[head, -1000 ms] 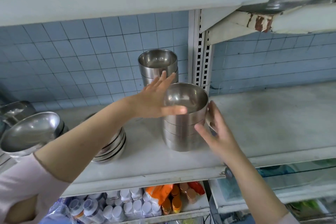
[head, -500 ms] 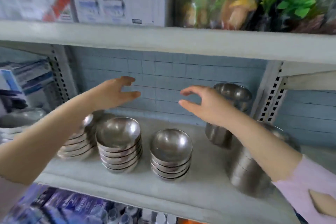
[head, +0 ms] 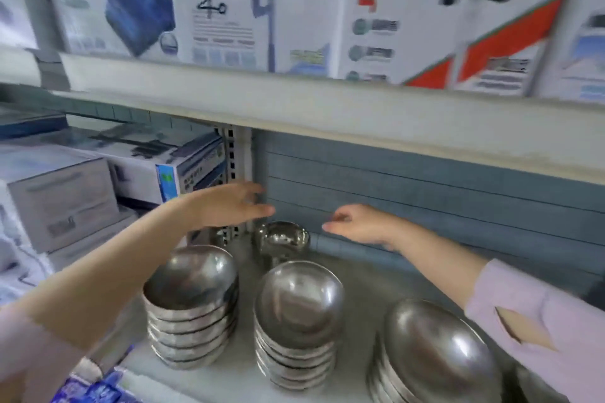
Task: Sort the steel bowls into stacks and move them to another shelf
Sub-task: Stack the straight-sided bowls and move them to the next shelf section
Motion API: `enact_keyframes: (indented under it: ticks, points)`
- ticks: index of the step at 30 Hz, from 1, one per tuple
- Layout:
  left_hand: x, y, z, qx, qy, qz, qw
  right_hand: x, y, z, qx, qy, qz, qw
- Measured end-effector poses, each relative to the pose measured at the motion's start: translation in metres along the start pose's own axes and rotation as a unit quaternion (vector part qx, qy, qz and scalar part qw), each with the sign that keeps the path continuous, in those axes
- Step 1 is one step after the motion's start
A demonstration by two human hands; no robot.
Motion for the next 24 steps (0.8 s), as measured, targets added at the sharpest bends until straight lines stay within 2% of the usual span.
enact_keyframes:
  ticks: [5,8,11,19,24]
  points:
    - [0.022,-0.008,-0.055,-0.014,-0.119,-0.089,0.989,0.033,0.005,-0.051,0.076,-0.098,-0.049,0.991]
    - [0.042,-0.014,-0.077,-0.026,-0.156,-0.127,0.979,0.05,0.013,-0.065,0.111,-0.148,-0.019,0.982]
    - [0.06,-0.022,-0.09,-0.027,-0.186,-0.111,0.976,0.064,0.015,-0.073,0.122,-0.166,-0.047,0.978]
    - [0.079,-0.043,-0.107,-0.068,-0.192,0.099,0.974,0.09,0.016,-0.077,0.151,-0.194,-0.181,0.952]
    - [0.052,-0.025,-0.095,-0.017,-0.109,0.132,0.985,0.082,0.006,-0.065,0.142,-0.167,-0.238,0.946]
Point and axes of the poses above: each hand's wrist, its own z-axis away from the middle knuckle, its own x-axis out of the palm, y = z × x, the point moved 7 cm from there along -z, towards the middle knuckle, and after that the axes turned 5 degrees about -y, right-handed, at the moved point
